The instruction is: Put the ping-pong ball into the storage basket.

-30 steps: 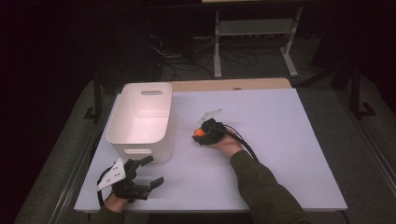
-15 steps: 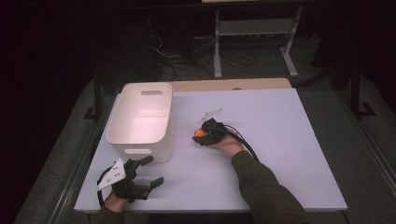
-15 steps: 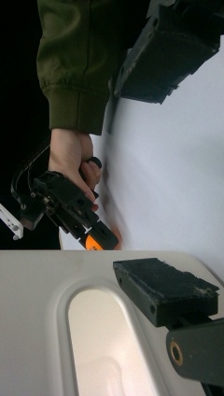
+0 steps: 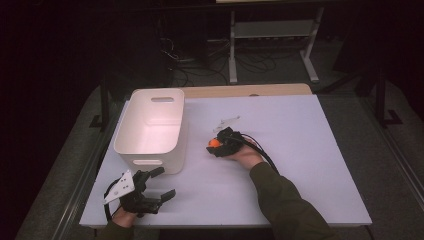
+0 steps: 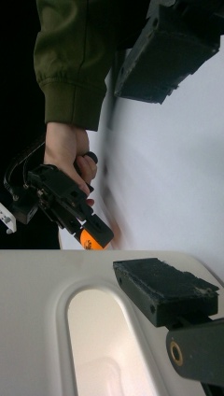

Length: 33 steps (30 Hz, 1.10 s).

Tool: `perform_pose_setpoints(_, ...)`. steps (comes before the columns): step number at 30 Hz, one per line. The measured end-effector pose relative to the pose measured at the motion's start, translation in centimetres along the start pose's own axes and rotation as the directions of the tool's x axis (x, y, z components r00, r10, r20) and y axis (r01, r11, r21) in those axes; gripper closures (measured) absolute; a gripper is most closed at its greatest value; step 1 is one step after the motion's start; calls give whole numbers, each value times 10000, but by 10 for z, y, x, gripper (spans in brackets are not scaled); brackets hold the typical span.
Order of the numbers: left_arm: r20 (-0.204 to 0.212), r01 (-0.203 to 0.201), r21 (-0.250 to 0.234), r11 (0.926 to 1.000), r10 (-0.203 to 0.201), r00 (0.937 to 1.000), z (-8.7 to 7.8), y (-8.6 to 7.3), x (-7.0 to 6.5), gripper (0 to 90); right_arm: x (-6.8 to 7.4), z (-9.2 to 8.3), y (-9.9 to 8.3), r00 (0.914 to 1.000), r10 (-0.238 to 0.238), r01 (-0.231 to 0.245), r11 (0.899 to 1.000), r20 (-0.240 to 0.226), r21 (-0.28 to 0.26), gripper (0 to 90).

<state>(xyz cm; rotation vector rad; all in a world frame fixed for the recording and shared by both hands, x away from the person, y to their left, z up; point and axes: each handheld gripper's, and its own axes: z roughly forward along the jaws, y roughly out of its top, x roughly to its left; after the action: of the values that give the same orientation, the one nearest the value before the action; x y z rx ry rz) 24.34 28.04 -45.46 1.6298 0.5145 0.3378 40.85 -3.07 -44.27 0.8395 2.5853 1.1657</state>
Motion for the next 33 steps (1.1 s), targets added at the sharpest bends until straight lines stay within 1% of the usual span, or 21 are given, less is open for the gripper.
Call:
perform_pose_setpoints(3,2,4,-4,10000,-4,10000,0,0,0,137,1,-1,0,10000,4,-4,10000,-53,12,493)
perform_pose_setpoints(18,1,7,1,10000,-7,10000,0,0,0,137,11,-10,5,9995,-289,292,9994,-157,184,493)
perform_pose_setpoints(24,-2,3,3,10000,-3,10000,0,0,0,137,14,-14,8,9992,-322,325,9994,-225,141,493)
perform_pose_setpoints(27,1,-8,8,10000,8,10000,0,0,0,137,15,-15,8,9993,-261,265,9996,-277,116,493)
perform_pose_setpoints(28,13,-10,14,10000,10,10000,0,0,0,137,17,-16,9,9990,-327,331,9994,-306,105,493)
perform_pose_setpoints(33,9,-7,13,10000,7,10000,0,0,0,137,20,-17,10,9986,-349,352,9994,-392,62,493)
